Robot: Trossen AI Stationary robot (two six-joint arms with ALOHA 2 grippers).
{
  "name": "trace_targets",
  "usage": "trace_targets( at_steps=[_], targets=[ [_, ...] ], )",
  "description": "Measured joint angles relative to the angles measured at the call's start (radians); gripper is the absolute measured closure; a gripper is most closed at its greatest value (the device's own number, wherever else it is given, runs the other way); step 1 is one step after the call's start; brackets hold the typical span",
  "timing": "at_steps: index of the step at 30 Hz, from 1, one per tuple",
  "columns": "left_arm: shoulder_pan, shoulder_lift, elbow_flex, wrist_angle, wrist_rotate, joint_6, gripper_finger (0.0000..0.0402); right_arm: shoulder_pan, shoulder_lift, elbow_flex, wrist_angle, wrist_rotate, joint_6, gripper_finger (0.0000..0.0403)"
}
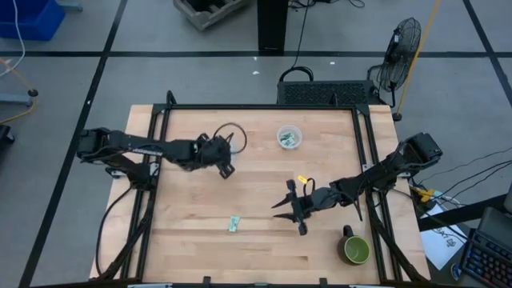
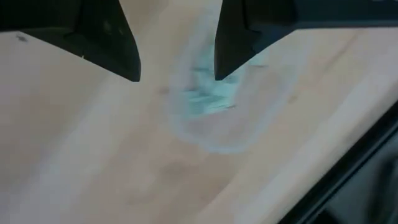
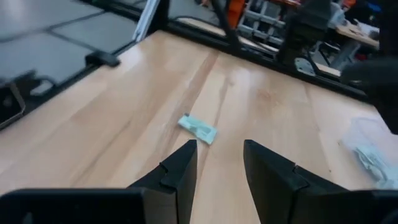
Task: Pick and place Stevia / Truvia into bins
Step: Put the stevia packet into the right transparent container
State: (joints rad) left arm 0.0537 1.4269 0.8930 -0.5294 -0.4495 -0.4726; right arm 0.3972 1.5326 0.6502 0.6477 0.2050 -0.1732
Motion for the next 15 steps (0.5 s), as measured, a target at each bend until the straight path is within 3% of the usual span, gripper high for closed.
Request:
trace_targets(
  at_steps=[10,15],
  targets=[
    [-0.425,-0.035,-0.001,0.356,-0.218,0.039,0.019,0.043,0.012,0.018,0.049,-0.002,-0.114,0.0279],
    [-0.572,-0.035,-0.022,0.519,-0.285,0.061,0.019,0.064,0.105,0.108,0.034,-0.002,-0.205,0.0274]
  ],
)
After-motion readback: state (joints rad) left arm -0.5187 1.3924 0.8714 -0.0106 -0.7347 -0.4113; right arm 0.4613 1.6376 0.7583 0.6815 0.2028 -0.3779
